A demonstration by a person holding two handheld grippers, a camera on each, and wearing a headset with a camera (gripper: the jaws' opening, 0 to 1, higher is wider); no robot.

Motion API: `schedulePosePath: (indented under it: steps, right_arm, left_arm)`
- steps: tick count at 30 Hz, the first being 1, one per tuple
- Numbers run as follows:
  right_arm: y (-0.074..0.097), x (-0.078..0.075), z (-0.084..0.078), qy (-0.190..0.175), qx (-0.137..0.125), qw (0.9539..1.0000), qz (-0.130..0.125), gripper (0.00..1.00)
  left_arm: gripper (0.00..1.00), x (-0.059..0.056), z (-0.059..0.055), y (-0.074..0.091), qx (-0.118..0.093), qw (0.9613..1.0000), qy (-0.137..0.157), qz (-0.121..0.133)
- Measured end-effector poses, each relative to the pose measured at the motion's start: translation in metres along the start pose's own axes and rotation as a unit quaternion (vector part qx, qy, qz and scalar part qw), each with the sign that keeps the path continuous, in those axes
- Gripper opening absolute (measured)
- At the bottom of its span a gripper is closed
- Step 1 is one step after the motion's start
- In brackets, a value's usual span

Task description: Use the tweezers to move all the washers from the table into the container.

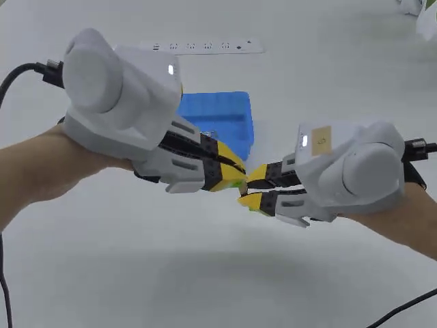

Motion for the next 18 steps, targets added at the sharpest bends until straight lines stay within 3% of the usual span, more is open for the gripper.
schedulePosePath:
  steps: [18]
  right_arm:
    - [-0.014, -0.008, -0.016, -0.033, 0.002, 0.9994, 0.006, 0.11]
  left_arm:
    - [0.07, 0.016, -0.014, -0.014, 0.007, 0.9998, 0.015, -0.008]
Point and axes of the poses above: the centre of the closed fingertips' face, and the gripper's own axes: y roughly backward along the fingers, x roughly to its left, z roughly out of its top, the point moved 10 cm from there along y, roughly backward along the fingers, and after that the axes turned 1 degree about x, right-handed, at the moved point
